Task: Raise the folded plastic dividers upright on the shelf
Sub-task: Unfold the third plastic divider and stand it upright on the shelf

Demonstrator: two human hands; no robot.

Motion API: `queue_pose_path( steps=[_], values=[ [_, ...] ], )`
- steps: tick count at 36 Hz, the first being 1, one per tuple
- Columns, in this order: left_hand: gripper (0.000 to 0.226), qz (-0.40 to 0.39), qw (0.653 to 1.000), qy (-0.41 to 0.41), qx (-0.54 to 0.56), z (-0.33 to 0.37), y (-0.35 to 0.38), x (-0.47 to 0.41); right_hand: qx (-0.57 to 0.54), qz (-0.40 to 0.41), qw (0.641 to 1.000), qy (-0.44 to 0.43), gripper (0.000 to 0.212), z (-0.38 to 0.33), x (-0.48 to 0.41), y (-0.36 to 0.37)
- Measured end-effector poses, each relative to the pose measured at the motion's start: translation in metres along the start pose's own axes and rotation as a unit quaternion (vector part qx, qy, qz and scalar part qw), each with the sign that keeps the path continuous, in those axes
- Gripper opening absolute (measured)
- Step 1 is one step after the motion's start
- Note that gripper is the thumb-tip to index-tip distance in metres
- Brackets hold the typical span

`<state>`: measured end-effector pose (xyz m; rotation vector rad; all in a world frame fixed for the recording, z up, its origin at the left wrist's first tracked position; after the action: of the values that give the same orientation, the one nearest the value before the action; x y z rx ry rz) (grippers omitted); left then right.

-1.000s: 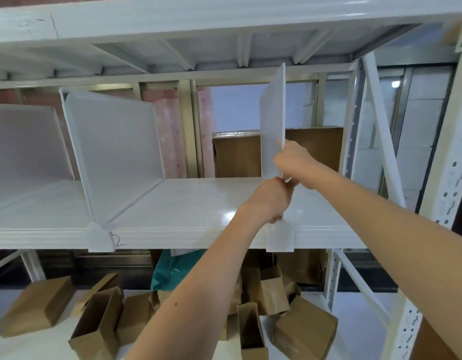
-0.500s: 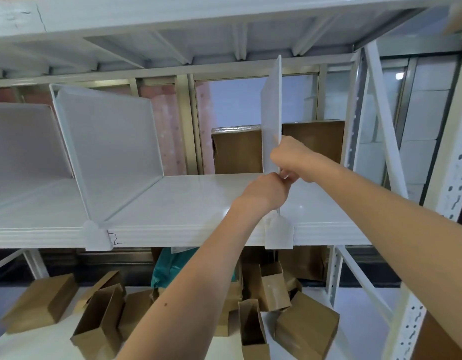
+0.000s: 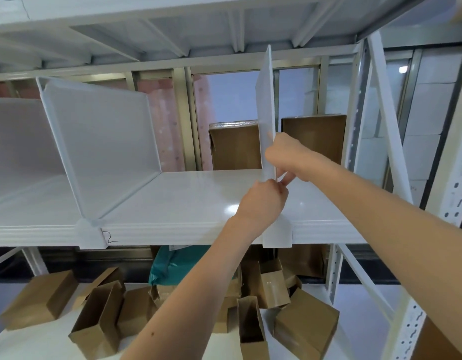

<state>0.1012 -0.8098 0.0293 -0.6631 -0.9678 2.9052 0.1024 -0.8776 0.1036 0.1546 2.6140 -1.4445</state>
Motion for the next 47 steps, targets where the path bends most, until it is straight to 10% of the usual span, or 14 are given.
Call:
queue_pose_path(
  steps=[41,47],
  values=[
    [0.056,-0.015,1.000,0.022,0.018,-0.021,0.007,0.024,0.022,0.031,0.997,0.065,0.017,0.025,0.002,0.015],
    [0.008,0.071,0.997,0.039,0.004,0.003,0.007,0.006,0.044,0.067,0.996,0.030,0.007,0.016,0.005,0.016]
  ],
)
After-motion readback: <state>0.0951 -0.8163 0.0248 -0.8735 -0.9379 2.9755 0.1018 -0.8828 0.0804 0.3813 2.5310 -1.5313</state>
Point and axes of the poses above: each hand's wrist, its own x-axis away from the middle knuckle, its own y-axis out of the palm, z = x × y, the point moved 7 cm from there along -x, towards the middle knuckle, and after that the axes turned 14 degrees about x, right-handed, at the moved point
